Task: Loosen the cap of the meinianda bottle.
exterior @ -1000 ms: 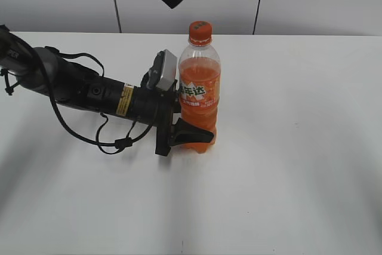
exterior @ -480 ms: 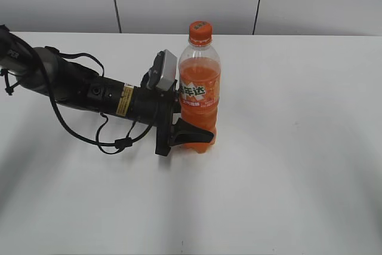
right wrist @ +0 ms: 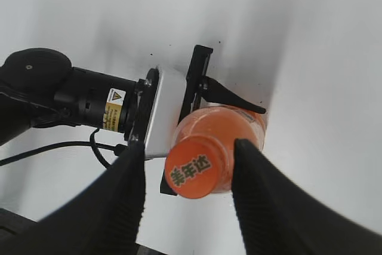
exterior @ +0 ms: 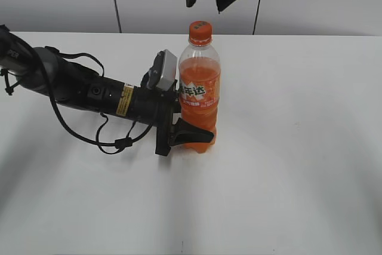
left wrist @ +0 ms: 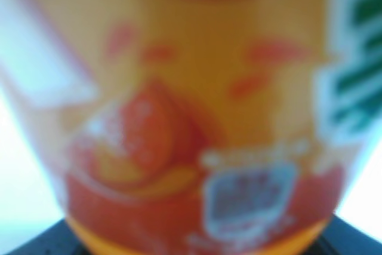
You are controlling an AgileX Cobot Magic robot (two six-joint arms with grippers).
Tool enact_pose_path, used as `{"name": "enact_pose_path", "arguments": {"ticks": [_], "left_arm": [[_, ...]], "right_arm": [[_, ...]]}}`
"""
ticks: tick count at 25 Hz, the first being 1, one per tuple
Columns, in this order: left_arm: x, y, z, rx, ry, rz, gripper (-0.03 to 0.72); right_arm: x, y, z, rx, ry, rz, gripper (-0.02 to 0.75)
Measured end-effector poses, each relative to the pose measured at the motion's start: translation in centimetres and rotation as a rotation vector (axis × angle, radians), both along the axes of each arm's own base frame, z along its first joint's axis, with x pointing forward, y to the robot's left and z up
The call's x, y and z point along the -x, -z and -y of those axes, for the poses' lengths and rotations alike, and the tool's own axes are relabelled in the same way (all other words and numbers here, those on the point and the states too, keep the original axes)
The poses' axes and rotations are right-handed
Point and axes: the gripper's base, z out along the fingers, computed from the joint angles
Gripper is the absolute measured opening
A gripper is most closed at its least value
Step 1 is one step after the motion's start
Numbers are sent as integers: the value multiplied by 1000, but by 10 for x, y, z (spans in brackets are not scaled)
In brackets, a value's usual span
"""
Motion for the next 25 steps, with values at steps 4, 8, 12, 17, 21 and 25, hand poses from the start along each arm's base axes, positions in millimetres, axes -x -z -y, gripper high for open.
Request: {"name": "enact_pose_path", "arguments": {"ticks": [4,8,12,17,21,25], "left_arm": [[0,0,0,0,0,0,408],[0,0,0,0,0,0,408],[0,0,0,0,0,0,408],[0,0,0,0,0,0,408],[0,0,0,1,1,0,408],[0,0,0,1,1,0,408]], "right_arm": [[-1,2,-1,-6,23,-14,356],[-1,5,-1,-8,43,-30,356],[-1,9,-1,-4,50,-42,356],[-2,23,-3,12,55,-84,356],[-2,25,-5,4,58,-101,356],[-2,25,-5,-7,58,-109,356]]}}
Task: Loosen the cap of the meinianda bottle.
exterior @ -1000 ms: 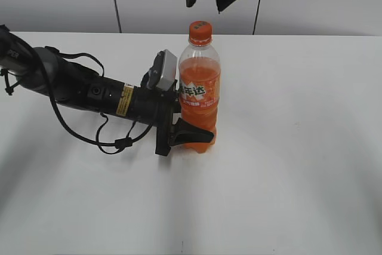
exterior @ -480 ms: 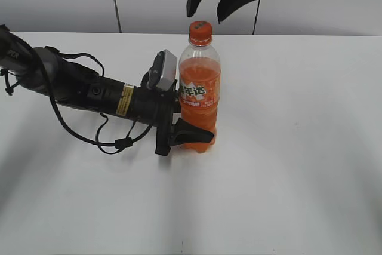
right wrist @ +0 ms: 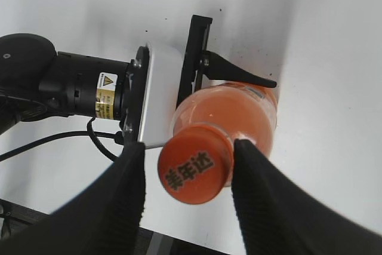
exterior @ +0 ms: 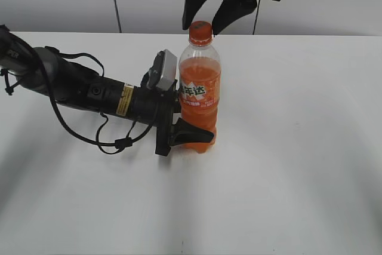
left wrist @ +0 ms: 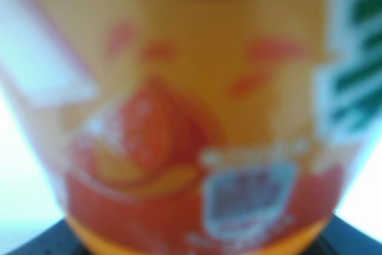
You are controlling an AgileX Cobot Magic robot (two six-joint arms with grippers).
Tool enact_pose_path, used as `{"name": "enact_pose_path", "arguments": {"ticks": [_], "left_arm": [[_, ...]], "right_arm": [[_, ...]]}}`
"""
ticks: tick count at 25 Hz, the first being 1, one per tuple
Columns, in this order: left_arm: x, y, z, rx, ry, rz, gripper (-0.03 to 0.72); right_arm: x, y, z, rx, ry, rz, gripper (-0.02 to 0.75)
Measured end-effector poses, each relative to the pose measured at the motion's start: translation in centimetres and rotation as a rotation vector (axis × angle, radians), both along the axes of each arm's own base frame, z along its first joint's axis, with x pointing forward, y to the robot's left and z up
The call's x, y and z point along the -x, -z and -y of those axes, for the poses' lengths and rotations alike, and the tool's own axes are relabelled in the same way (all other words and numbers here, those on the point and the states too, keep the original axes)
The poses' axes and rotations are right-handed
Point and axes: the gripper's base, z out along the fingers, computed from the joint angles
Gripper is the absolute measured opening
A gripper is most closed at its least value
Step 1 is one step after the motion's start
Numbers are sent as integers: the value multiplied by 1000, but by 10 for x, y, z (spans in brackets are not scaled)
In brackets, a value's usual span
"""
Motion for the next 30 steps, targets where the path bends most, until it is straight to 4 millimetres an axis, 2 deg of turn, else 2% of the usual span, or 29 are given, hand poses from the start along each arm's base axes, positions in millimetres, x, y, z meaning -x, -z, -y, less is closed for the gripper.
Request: {"name": "enact_pose_path", "arguments": {"ticks": [4,9,18,23,30], "left_arm": [[0,0,0,0,0,0,408],[0,0,0,0,-1,0,408],[0,0,0,0,-1,0,408],[0,0,0,0,-1,0,408],[0,0,0,0,-1,0,408]], "right_arm": [[-1,2,-1,2,0,-5,356],[-5,14,-4,18,1,-30,356],[-6,14,-4,17,1,-29,356],[-6,14,-4,18,0,-29,322],[-6,14,-4,28,-38,-14,320]]}}
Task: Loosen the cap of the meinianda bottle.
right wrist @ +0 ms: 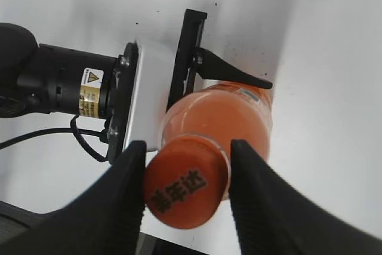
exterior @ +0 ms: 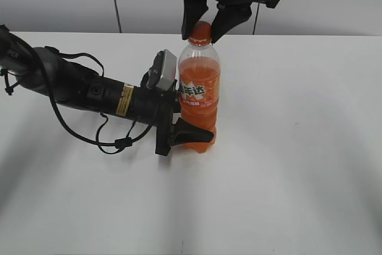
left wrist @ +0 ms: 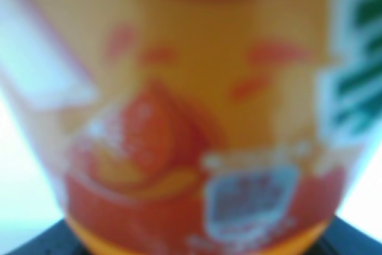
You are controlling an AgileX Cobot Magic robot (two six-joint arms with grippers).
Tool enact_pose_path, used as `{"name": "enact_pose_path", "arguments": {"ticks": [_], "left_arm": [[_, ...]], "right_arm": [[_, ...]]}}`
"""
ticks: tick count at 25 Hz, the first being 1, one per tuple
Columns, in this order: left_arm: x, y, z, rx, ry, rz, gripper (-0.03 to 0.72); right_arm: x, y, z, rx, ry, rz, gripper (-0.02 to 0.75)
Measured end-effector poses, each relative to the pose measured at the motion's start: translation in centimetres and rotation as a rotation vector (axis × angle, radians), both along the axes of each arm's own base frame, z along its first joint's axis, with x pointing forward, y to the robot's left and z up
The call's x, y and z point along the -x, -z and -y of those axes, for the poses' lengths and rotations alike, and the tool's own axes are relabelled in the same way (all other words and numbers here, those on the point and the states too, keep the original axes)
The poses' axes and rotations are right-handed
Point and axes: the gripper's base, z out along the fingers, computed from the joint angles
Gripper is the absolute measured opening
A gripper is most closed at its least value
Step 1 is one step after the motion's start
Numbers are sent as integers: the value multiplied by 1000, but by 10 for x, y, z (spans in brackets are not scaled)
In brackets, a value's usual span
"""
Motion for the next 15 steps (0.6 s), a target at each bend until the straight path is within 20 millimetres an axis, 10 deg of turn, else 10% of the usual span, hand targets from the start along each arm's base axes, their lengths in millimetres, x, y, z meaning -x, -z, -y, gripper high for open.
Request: {"name": "enact_pose_path", "arguments": {"ticks": [15], "left_arm": [[-1,0,-1,1,-6,-1,408]], "right_arm": [[2,0,-1,83,-493,162,305]]}}
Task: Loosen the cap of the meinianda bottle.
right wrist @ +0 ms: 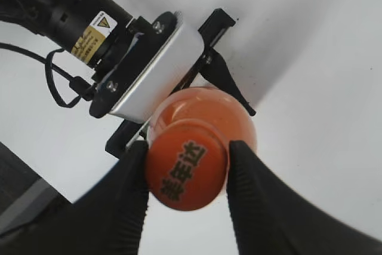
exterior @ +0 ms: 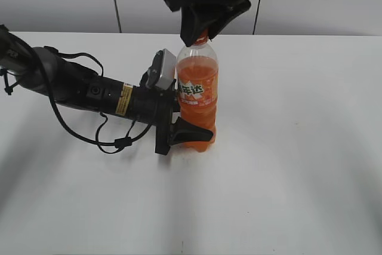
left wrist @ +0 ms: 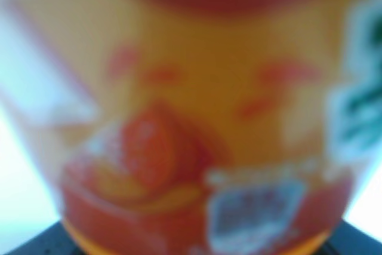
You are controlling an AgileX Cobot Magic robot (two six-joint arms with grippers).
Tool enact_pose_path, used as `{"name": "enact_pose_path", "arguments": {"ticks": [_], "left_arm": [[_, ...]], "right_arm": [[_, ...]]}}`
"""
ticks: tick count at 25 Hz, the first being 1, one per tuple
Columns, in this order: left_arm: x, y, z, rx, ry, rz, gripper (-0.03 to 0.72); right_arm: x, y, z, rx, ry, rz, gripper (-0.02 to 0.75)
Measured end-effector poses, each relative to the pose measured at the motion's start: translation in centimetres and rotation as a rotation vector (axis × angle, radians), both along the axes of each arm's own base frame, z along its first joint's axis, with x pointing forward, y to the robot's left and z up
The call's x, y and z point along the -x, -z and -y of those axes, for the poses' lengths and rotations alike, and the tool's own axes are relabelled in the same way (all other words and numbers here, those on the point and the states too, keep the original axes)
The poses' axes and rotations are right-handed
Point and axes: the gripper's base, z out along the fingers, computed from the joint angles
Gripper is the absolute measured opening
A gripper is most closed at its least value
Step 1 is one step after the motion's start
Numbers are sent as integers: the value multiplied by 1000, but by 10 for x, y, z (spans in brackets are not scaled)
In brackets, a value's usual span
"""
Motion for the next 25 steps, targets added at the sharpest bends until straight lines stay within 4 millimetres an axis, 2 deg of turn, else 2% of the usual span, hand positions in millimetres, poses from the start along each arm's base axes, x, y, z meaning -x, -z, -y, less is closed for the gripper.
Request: {"name": "enact_pose_path", "arguments": {"ticks": [9,25], "left_arm": [[0,0,-1,-6,9,1,408],[1,0,-2,-4,26,6,408]], "right_arm": [[0,0,0,48,-260,99,282],[1,-1,-2,69,-528,190,281]]}}
